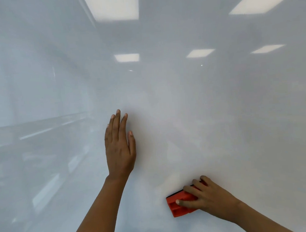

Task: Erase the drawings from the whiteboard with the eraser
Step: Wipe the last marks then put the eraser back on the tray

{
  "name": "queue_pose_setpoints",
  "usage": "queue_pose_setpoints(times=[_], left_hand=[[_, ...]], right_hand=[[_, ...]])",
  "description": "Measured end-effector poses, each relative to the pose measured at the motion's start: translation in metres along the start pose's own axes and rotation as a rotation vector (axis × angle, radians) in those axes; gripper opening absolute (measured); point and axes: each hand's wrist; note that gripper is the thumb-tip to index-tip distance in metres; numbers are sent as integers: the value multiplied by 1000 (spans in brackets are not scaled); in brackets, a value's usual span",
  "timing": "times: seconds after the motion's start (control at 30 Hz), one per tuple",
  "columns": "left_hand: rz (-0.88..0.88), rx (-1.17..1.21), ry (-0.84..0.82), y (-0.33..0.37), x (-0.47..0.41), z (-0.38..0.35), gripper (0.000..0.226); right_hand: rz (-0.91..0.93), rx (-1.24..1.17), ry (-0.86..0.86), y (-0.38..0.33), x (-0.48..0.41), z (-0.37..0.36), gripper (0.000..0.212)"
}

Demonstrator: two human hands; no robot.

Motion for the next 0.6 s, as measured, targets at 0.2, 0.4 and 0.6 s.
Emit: queue_pose_setpoints(times=[0.2, 0.4, 0.6], left_hand=[[9, 10, -77, 21, 39, -24, 49], [10, -4, -69, 43, 43, -48, 49], [-10, -33, -24, 52, 33, -64, 49]], right_hand=[[-207, 54, 42, 21, 52, 9, 80], [-846, 58, 399, 123, 45, 66, 52], [-1169, -44, 573, 171, 15, 79, 61]])
Point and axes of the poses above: each hand's wrist, its own x-axis away from the middle knuckle, its own z-axis out of the back of the hand, y = z × x, and after that the axes turned 9 degrees about z, right-handed
